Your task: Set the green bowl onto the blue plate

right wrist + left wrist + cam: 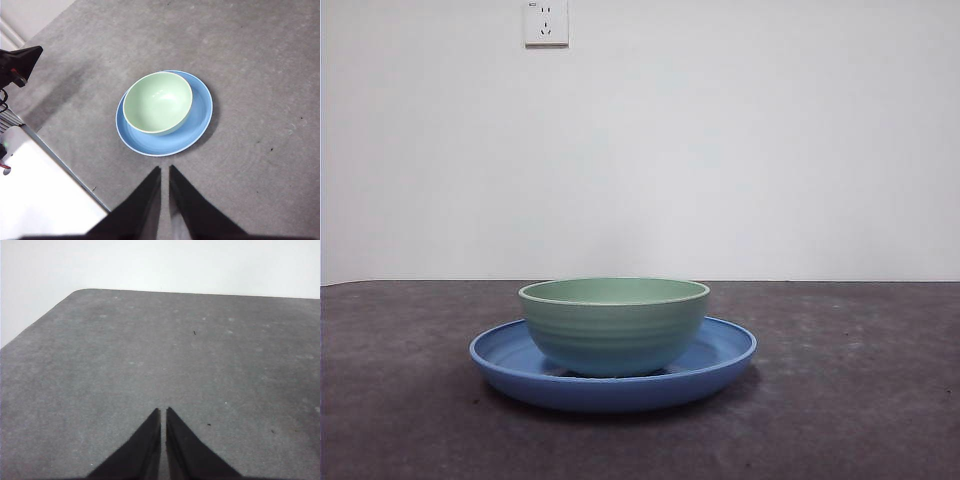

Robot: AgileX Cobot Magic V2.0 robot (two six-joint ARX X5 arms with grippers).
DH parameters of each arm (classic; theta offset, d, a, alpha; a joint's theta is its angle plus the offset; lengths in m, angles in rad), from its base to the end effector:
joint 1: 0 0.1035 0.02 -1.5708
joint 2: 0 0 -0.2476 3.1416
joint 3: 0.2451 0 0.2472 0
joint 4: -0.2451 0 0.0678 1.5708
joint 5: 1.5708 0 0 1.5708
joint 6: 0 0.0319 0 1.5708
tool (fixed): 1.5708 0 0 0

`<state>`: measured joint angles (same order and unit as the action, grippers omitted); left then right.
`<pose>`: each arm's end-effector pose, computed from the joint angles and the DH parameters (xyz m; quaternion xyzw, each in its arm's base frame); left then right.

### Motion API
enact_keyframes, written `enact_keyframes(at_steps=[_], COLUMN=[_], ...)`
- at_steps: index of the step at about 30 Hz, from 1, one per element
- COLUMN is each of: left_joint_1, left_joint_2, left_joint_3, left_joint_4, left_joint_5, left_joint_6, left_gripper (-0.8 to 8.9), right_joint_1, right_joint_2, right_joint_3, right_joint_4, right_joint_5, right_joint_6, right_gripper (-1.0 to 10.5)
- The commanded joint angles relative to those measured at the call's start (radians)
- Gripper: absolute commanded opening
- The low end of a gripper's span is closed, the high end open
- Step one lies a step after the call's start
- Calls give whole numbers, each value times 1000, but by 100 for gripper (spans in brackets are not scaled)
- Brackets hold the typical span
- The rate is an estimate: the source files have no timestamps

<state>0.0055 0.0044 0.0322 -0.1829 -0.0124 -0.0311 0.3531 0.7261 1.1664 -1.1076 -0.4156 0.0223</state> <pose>0.1090 0.0010 0.1558 -0.0152 0.0773 0.0101 0.9968 0.0916 0.0475 0.3643 0.0200 0.3313 0.3506 0.8758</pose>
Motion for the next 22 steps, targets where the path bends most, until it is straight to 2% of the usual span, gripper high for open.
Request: enact_keyframes(at_steps=[1, 7, 22], left_joint_1=[-2, -3, -3], left_joint_2=[-2, -2, -1], left_joint_3=[-21, -21, -21], left_joint_4=[-11, -11, -5], left_joint_5=[-6, -6, -6], left_joint_6=[18, 97, 101], left_gripper=[19, 19, 19], right_joint_1=[5, 5, 5], right_joint_2=[4, 3, 4], right_joint_3=[18, 18, 18], right_joint_4=[12, 12, 13], right_joint_5=[-2, -2, -2], right_joint_6=[-8, -8, -8], right_gripper=[24, 24, 24])
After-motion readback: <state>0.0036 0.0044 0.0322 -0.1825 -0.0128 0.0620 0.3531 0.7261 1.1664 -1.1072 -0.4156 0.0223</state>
